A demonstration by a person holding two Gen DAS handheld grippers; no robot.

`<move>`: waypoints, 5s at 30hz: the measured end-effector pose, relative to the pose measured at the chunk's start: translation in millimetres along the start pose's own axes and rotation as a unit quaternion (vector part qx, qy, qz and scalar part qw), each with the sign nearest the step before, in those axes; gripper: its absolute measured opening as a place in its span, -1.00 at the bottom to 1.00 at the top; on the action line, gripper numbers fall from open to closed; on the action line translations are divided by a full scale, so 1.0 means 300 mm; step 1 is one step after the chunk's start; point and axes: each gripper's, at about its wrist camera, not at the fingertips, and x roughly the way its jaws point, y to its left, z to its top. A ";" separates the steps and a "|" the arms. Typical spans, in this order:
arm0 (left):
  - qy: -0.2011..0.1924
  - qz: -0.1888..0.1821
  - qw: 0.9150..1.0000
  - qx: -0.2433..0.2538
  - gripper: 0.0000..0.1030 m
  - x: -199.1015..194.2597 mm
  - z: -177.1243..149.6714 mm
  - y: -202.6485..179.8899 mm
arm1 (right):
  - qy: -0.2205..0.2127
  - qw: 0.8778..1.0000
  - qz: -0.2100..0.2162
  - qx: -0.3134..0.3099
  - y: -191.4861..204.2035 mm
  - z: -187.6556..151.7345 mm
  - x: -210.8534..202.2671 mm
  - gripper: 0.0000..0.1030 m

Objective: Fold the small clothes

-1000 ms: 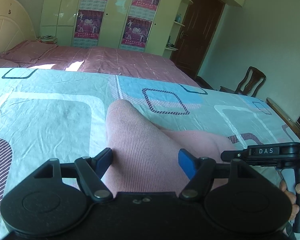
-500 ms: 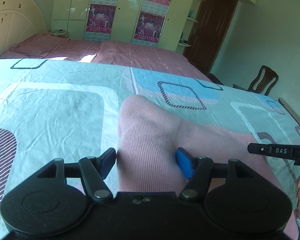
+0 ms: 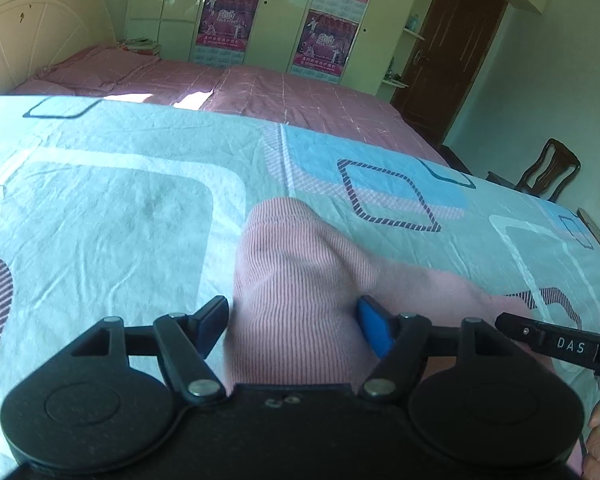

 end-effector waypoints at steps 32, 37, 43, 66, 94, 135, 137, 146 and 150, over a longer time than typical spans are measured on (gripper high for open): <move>0.017 -0.050 0.991 0.121 0.45 -0.356 -0.272 -0.041 | 0.007 0.999 -0.042 -0.031 0.088 -0.428 -0.486 -0.54; 0.026 -0.049 0.988 0.143 0.53 -0.338 -0.279 -0.044 | 0.031 0.998 -0.036 0.040 0.015 -0.463 -0.453 -0.54; 0.045 -0.046 0.990 0.122 0.58 -0.337 -0.261 -0.035 | 0.028 0.999 -0.015 0.031 0.025 -0.417 -0.503 -0.53; 0.083 -0.058 0.995 0.019 0.77 -0.182 -0.127 0.024 | 0.036 0.994 0.093 0.047 -0.073 -0.171 -0.266 0.35; 0.040 -0.090 0.995 0.034 -0.38 -0.262 -0.087 -0.031 | 0.031 0.978 0.191 0.083 0.050 -0.114 -0.288 -0.60; 0.011 -0.036 0.999 0.008 0.14 -0.507 -0.053 1.131 | 0.084 0.977 0.181 0.071 1.183 -0.307 -0.065 -0.59; 0.006 -0.016 1.000 0.021 0.46 -0.513 -0.057 1.135 | 0.082 0.977 0.183 0.075 1.172 -0.308 -0.063 -0.54; -0.027 0.015 0.999 0.012 0.45 -0.553 0.017 1.120 | 0.072 0.979 0.173 0.084 1.163 -0.239 -0.077 -0.45; -0.025 0.030 0.999 -0.008 0.42 -0.514 0.069 1.137 | 0.071 0.977 0.172 0.100 1.180 -0.188 -0.033 -0.22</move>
